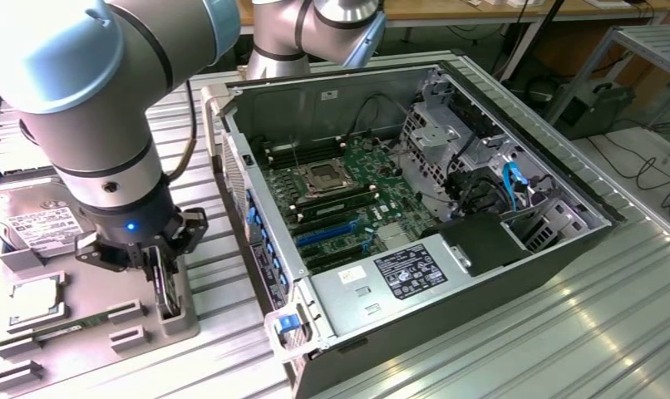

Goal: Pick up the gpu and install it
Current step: 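Pick up the gpu and move the gpu toward the slot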

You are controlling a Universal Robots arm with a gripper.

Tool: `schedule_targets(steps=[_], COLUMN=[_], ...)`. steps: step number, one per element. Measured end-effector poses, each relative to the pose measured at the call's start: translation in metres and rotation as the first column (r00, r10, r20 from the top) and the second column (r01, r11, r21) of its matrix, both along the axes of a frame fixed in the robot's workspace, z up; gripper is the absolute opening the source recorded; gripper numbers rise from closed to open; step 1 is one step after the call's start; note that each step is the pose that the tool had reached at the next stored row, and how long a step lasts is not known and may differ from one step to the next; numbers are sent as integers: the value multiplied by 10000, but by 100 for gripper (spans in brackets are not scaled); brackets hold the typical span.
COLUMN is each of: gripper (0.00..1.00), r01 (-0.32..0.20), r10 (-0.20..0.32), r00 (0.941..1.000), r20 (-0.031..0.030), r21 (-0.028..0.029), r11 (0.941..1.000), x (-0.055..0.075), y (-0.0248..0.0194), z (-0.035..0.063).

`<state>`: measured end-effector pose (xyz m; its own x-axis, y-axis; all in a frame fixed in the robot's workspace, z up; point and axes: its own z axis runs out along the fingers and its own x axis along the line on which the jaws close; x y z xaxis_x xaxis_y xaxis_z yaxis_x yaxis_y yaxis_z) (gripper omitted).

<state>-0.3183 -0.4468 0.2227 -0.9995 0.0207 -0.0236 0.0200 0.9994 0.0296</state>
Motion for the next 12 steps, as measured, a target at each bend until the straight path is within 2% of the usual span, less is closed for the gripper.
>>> schedule_targets(steps=[2, 12], gripper=[27, 27], r01=[-1, -1], r10=[1, 1], r00=[10000, 10000], r20=[-2, -1], r21=[-1, -1], r11=[10000, 10000], x=[3, 7], y=[0, 0], z=[0, -1])
